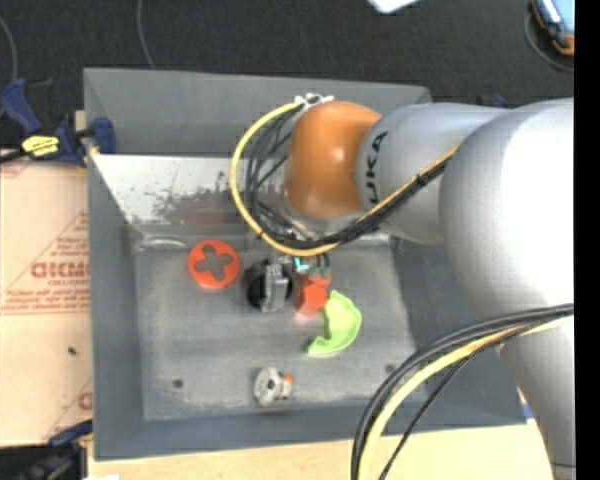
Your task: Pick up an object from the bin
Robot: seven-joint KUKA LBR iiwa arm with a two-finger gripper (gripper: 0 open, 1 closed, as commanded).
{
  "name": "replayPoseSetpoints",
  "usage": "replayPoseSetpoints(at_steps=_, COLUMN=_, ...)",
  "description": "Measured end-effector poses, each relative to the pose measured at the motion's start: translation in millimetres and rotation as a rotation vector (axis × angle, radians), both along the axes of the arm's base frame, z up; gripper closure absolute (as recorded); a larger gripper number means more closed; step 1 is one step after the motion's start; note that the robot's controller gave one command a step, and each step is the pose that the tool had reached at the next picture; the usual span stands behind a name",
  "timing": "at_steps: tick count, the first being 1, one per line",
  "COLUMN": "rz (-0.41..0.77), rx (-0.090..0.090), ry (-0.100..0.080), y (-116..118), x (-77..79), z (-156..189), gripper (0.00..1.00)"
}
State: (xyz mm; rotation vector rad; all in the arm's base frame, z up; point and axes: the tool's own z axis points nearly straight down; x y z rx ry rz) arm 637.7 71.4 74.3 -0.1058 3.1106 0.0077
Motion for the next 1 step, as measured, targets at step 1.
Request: replayPoseSetpoints(at_steps=1, rz=-0.003, rx=0.000, ry=0.001, y=1.0, x=0.4, z=-1.7, gripper=0.00)
